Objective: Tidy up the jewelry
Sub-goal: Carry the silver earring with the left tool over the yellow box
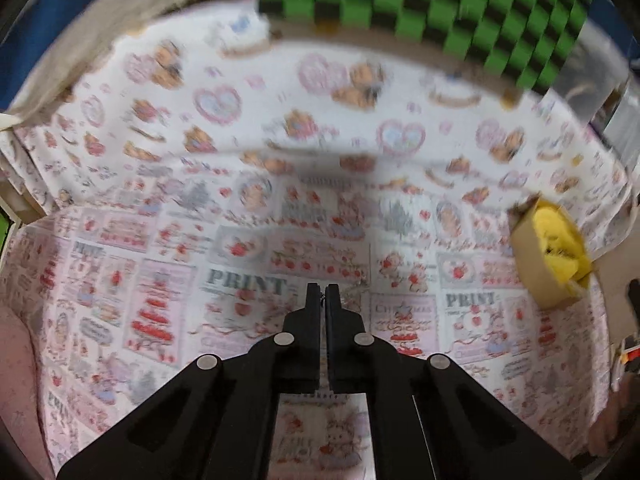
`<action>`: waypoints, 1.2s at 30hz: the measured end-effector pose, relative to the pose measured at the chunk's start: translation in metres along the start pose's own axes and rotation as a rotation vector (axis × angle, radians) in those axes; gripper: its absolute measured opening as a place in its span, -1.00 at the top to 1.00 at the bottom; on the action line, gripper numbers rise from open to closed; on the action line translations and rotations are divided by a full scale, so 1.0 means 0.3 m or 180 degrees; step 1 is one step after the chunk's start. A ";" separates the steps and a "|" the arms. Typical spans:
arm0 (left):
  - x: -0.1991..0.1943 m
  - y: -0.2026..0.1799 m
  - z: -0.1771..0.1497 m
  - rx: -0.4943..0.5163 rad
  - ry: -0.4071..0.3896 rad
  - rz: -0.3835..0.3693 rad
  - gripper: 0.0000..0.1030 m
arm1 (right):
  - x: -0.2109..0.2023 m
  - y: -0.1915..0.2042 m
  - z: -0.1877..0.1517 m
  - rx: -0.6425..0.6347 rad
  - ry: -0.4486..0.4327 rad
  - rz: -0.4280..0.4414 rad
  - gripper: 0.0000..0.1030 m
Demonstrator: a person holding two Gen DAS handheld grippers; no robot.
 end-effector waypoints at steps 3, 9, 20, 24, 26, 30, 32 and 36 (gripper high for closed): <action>-0.094 0.019 0.020 -0.0057 -0.0178 -0.0046 0.97 | -0.004 -0.002 0.003 0.0027 -0.0012 -0.0006 -1.00; -0.285 0.013 0.056 0.0018 -0.0554 -0.0011 0.97 | -0.005 -0.006 0.005 0.0044 -0.0009 -0.0004 -1.00; -0.460 -0.113 0.098 0.0295 -0.0875 -0.0079 0.97 | -0.019 -0.009 0.013 0.0050 -0.0007 0.0068 -1.00; -0.438 -0.220 0.123 0.0489 -0.0874 -0.0182 0.97 | -0.009 -0.019 0.020 0.0127 0.0157 0.0319 -0.80; -0.422 -0.280 0.139 0.0585 -0.0863 -0.0245 0.97 | 0.001 -0.034 0.026 0.0255 0.0267 0.0442 -0.52; -0.374 -0.401 0.182 0.0716 -0.0837 -0.0326 0.97 | 0.023 -0.077 0.037 0.0483 0.0397 0.0492 -0.04; -0.349 -0.459 0.207 0.0759 -0.0830 -0.0373 0.97 | 0.027 -0.097 0.045 0.0536 0.0377 0.0435 0.05; -0.288 -0.562 0.258 0.0802 -0.0782 -0.0465 0.97 | 0.029 -0.158 0.073 0.0811 0.0386 0.0441 0.14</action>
Point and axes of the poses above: each gripper's, at about its wrist camera, not at the fingertips, and x roughly the way its jaws point, y to its left, z to its top, the point moved 3 cm from there along x, roughly the way its jaws point, and after that the axes turned 15 degrees about x, right-handed, at the moved point
